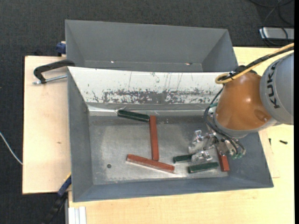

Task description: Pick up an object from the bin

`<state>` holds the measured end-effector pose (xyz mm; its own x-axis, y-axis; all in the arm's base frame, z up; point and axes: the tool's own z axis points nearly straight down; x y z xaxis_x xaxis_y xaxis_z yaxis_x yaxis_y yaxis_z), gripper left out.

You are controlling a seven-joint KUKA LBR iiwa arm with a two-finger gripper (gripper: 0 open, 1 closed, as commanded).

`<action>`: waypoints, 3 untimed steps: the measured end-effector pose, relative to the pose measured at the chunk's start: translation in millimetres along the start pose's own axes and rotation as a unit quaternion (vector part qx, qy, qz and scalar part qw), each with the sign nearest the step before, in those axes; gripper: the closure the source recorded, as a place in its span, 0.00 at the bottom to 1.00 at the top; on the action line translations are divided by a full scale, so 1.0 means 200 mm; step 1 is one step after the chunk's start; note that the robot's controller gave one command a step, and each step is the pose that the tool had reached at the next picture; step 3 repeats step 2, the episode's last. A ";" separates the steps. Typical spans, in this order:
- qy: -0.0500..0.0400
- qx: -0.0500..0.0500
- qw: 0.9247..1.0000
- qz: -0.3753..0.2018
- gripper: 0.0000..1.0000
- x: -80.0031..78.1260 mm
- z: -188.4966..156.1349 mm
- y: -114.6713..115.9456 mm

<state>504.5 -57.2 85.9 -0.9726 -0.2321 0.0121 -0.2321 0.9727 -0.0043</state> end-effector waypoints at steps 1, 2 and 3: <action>-0.006 -0.001 1.000 0.000 1.00 0.00 -0.01 -0.01; -0.010 -0.001 1.000 -0.010 1.00 0.00 -0.77 0.05; -0.010 -0.001 1.000 -0.010 1.00 0.00 -0.77 0.05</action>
Offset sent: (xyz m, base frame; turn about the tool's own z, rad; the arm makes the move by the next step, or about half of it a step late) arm -0.0027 0.0107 0.1526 -0.0217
